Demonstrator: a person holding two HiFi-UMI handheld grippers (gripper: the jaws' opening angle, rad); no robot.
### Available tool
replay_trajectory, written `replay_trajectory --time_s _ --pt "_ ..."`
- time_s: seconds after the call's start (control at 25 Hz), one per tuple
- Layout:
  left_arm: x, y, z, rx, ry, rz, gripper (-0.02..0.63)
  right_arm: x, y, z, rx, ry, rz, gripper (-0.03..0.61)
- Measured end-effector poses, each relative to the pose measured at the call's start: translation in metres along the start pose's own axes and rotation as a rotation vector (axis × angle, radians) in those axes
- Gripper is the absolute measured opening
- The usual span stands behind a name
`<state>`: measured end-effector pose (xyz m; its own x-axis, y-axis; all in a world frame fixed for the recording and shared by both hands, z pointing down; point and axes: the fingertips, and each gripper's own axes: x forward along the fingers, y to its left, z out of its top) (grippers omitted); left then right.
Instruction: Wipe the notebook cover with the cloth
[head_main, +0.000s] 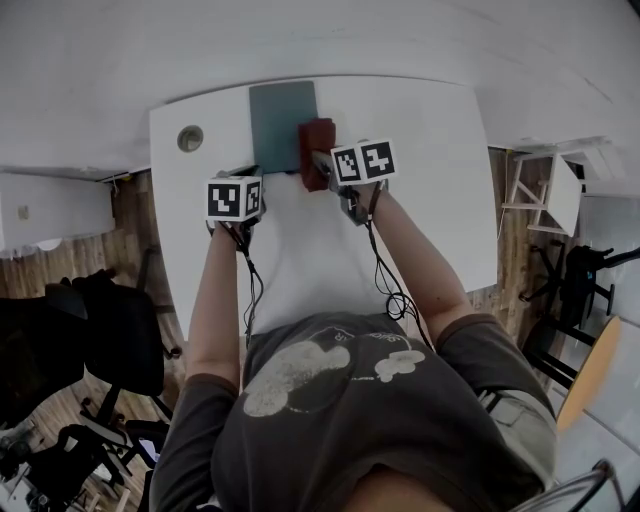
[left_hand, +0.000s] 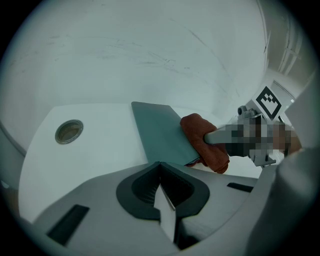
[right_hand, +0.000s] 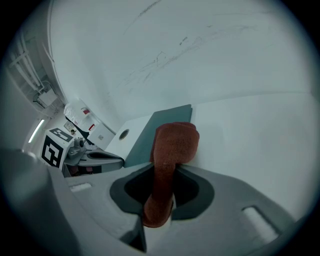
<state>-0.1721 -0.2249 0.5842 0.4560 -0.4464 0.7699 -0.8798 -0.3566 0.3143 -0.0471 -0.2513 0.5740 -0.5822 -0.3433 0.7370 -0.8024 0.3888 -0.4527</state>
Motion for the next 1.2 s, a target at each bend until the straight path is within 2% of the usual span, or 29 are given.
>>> replay_trajectory --time_s 0.44,0.6,1.0,1.2 --pt "-0.001 -0.001 -0.001 0.048 0.011 0.057 -0.006 -0.018 -0.017 -0.007 0.017 -0.012 -0.025 0.080" --pt "-0.003 -0.002 -0.002 0.053 -0.012 0.096 -0.006 -0.028 -0.019 -0.009 0.021 -0.022 -0.017 0.080" --pt "-0.024 -0.034 0.006 0.045 -0.084 0.142 -0.006 -0.057 -0.011 -0.010 -0.022 -0.047 0.058 0.080" --pt "-0.036 -0.056 0.003 0.004 -0.133 0.172 -0.006 -0.068 -0.007 -0.018 -0.070 -0.026 0.115 0.080"
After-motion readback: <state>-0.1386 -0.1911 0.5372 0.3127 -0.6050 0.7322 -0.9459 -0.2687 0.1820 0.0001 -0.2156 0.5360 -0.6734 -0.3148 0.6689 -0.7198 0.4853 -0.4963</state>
